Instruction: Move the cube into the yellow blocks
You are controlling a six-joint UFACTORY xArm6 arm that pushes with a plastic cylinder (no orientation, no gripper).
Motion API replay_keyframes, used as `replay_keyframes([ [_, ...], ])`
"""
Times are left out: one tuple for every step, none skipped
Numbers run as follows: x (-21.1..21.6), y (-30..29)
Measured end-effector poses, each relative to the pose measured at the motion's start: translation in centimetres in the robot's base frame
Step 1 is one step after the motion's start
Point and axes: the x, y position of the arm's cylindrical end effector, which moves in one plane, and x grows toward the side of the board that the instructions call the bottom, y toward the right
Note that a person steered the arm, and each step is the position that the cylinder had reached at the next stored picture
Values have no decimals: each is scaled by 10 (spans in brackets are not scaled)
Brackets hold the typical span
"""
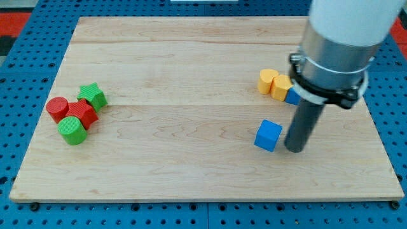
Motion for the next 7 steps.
replay_keyframes([
  [15, 35],
  [22, 14],
  [9, -38],
  [-7, -40],
  [-23, -41],
  [2, -27],
  [5, -83],
])
